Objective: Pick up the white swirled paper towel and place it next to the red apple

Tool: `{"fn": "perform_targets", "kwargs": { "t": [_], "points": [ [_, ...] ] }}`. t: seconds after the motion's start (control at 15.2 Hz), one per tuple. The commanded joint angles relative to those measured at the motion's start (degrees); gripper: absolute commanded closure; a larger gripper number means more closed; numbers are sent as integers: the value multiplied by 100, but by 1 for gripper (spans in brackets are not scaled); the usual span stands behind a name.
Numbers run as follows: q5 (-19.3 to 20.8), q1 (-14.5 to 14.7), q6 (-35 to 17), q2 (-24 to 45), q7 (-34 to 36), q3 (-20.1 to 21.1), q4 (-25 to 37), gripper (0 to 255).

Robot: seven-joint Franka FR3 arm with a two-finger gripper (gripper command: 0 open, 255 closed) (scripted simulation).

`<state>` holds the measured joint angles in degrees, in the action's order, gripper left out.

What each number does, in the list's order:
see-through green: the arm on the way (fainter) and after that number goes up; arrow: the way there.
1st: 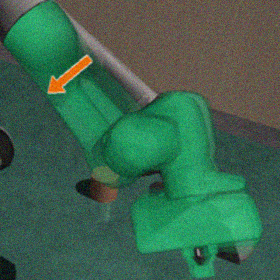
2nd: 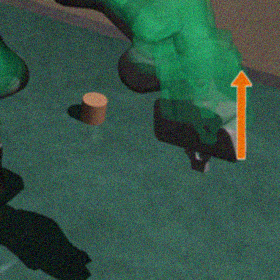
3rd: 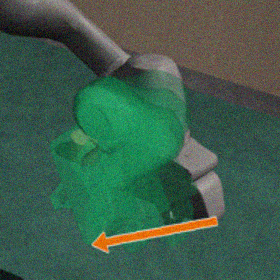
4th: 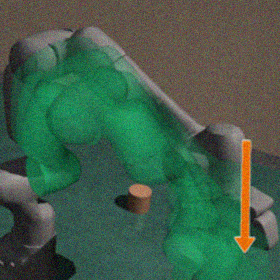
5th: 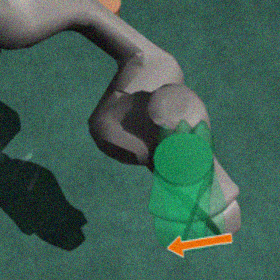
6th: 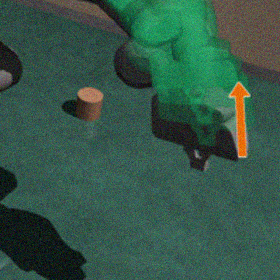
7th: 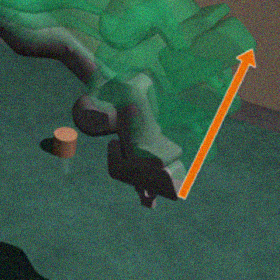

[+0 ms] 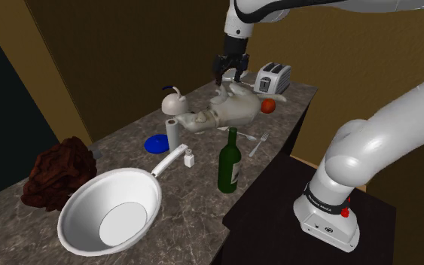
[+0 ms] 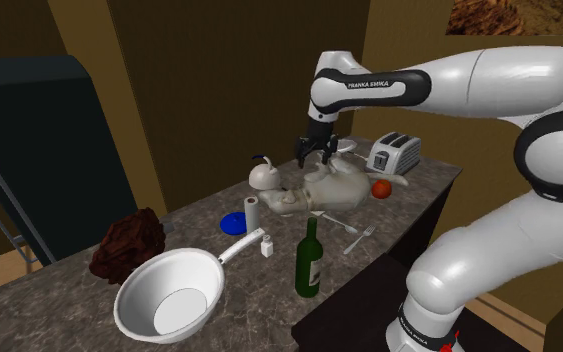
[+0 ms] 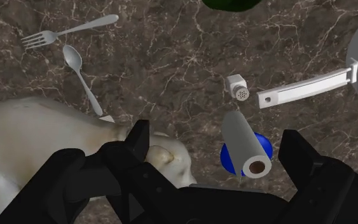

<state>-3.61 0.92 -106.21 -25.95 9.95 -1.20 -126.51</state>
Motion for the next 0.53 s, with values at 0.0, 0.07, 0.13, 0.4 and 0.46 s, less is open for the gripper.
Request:
{"fn": "perform_targets", "kwargs": {
  "t": [0.0, 0.07, 0.13, 0.4, 0.46],
  "points": [
    [-24, 36, -218, 366, 74, 65, 103, 0],
    [-33, 51, -317, 571, 103, 91, 184, 0],
    [-40, 65, -412, 778, 133, 116, 271, 0],
    [-51, 123, -737, 1623, 253, 208, 691, 0],
    [-49, 137, -804, 1838, 283, 229, 814, 0]
  ]
}}
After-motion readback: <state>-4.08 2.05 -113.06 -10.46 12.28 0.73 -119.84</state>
